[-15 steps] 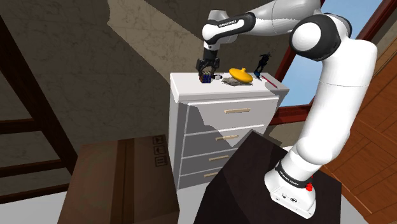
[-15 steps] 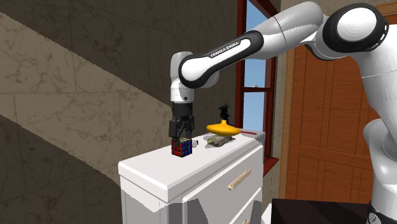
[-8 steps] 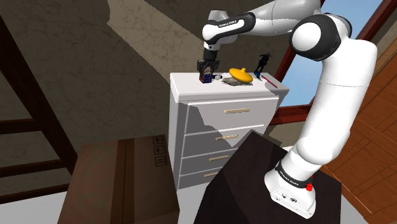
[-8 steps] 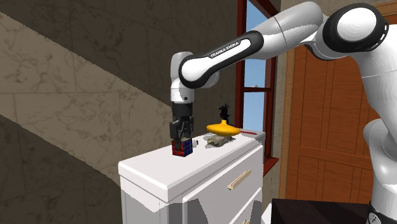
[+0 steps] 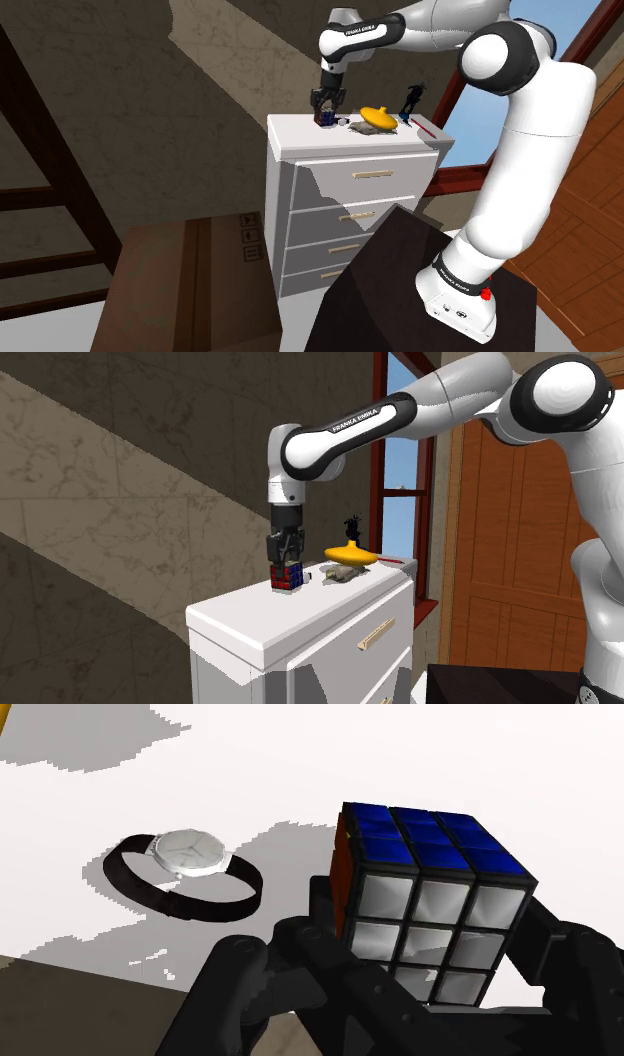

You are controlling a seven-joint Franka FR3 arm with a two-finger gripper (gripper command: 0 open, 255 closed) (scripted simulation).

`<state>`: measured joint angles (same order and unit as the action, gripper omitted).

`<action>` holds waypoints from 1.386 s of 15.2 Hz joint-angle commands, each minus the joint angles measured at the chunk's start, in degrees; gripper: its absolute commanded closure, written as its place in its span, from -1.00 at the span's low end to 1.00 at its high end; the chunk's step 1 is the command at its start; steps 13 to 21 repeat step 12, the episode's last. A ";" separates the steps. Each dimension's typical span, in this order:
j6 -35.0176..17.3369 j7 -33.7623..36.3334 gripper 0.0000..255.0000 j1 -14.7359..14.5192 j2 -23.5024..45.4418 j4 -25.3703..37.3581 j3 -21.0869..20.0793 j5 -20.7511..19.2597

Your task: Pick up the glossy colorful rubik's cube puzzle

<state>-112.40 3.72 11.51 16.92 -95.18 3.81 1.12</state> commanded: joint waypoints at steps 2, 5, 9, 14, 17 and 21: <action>2.13 0.09 1.00 -0.05 -0.47 1.64 -0.01 -0.05; 4.30 0.12 1.00 -0.04 -0.85 3.43 0.01 -0.09; 7.27 0.14 1.00 -0.03 -1.13 6.12 0.02 -0.12; 8.13 0.14 1.00 -0.02 -1.18 6.93 0.03 -0.12; 8.13 0.14 1.00 -0.02 -1.18 6.93 0.03 -0.12; 8.13 0.14 1.00 -0.02 -1.18 6.93 0.03 -0.12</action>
